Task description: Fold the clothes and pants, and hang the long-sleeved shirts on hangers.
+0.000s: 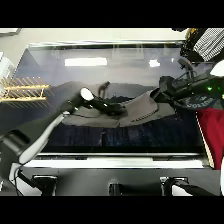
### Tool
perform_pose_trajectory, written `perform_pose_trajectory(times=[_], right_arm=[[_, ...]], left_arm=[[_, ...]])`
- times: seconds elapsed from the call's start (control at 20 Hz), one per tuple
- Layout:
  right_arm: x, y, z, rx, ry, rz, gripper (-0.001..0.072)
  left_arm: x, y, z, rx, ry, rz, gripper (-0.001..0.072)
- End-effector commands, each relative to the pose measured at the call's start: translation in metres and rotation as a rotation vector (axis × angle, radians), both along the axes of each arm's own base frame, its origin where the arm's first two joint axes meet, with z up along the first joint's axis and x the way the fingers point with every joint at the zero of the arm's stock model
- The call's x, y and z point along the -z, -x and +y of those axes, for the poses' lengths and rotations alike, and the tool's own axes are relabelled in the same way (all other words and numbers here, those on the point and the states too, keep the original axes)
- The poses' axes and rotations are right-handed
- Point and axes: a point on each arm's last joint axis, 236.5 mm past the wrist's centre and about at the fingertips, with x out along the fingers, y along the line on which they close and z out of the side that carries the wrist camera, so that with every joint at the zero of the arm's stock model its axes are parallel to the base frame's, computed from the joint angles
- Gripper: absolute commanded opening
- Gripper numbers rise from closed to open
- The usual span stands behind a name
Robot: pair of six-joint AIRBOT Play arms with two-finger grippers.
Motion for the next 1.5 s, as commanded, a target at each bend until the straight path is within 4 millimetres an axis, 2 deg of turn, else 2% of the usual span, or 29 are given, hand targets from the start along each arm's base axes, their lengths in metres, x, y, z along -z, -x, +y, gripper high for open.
perform_pose_trajectory(times=[0.0, 0.1, 0.2, 0.3, 0.35, 0.4, 0.45, 0.5, 0.55, 0.6, 0.65, 0.75, 0.85, 0.95, 1.05, 1.1, 1.15, 1.2, 1.25, 1.35, 1.45], right_arm=[[-0.026, 0.021, 0.006, 0.029, -0.001, -0.012, 0.0038], [-0.030, 0.027, 0.001, 0.046, 0.023, -0.004, 0.0038], [-0.026, 0.031, -0.004, 0.050, 0.051, 0.013, 0.0038], [-0.021, 0.025, -0.004, 0.052, 0.047, 0.015, 0.0038], [-0.023, 0.020, 0.004, 0.038, 0.006, 0.001, 0.0038], [-0.028, 0.013, 0.016, 0.024, -0.053, -0.017, 0.0038], [-0.034, 0.007, 0.031, 0.007, -0.117, -0.035, 0.0038], [-0.034, 0.003, 0.044, -0.015, -0.144, -0.050, 0.0038], [-0.029, 0.000, 0.059, -0.044, -0.151, -0.052, 0.0038], [-0.022, -0.001, 0.075, -0.080, -0.153, -0.053, 0.0038], [-0.012, -0.005, 0.096, -0.107, -0.157, -0.049, 0.0038], [0.014, -0.019, 0.140, -0.127, -0.184, -0.044, 0.0038], [0.043, -0.030, 0.194, -0.119, -0.263, -0.004, 0.0038], [0.073, -0.038, 0.248, -0.082, -0.362, 0.044, 0.0039], [0.099, -0.042, 0.292, -0.017, -0.470, 0.122, 0.0039], [0.111, -0.040, 0.310, 0.017, -0.511, 0.172, 0.0041], [0.122, -0.037, 0.326, 0.052, -0.550, 0.226, 0.0117], [0.129, -0.036, 0.338, 0.077, -0.588, 0.258, 0.0523], [0.130, -0.039, 0.342, 0.083, -0.617, 0.254, 0.0692], [0.123, -0.056, 0.326, 0.107, -0.629, 0.226, 0.0719], [0.104, -0.079, 0.283, 0.104, -0.615, 0.164, 0.0718]], left_arm=[[0.013, 0.027, -0.078, -0.122, 0.160, 0.119, 0.0025], [0.012, 0.040, -0.107, -0.163, 0.201, 0.128, 0.0024], [0.005, 0.037, -0.118, -0.218, 0.233, 0.115, 0.0024], [-0.001, 0.016, -0.103, -0.219, 0.218, 0.044, 0.0021], [-0.001, 0.005, -0.084, -0.179, 0.165, -0.024, 0.0019], [-0.001, -0.008, -0.054, -0.132, 0.080, -0.081, 0.0019], [-0.003, -0.023, -0.012, -0.092, -0.032, -0.141, 0.0019], [-0.010, -0.042, 0.034, -0.076, -0.152, -0.206, 0.0019], [-0.025, -0.063, 0.085, -0.085, -0.264, -0.279, 0.0019], [-0.052, -0.085, 0.139, -0.130, -0.353, -0.355, 0.0020], [-0.085, -0.102, 0.184, -0.195, -0.396, -0.420, 0.0021], [-0.161, -0.119, 0.264, -0.375, -0.389, -0.524, 0.0022], [-0.227, -0.109, 0.320, -0.504, -0.382, -0.614, 0.0022], [-0.275, -0.086, 0.356, -0.584, -0.384, -0.680, 0.0023], [-0.306, -0.063, 0.374, -0.619, -0.391, -0.728, 0.0023], [-0.317, -0.054, 0.376, -0.617, -0.395, -0.753, 0.0023], [-0.323, -0.048, 0.376, -0.614, -0.395, -0.769, 0.0023], [-0.326, -0.045, 0.374, -0.612, -0.392, -0.774, 0.0023], [-0.325, -0.042, 0.374, -0.607, -0.395, -0.765, 0.0023], [-0.316, -0.037, 0.374, -0.589, -0.410, -0.729, 0.0023], [-0.306, -0.034, 0.373, -0.559, -0.428, -0.713, 0.0023]])
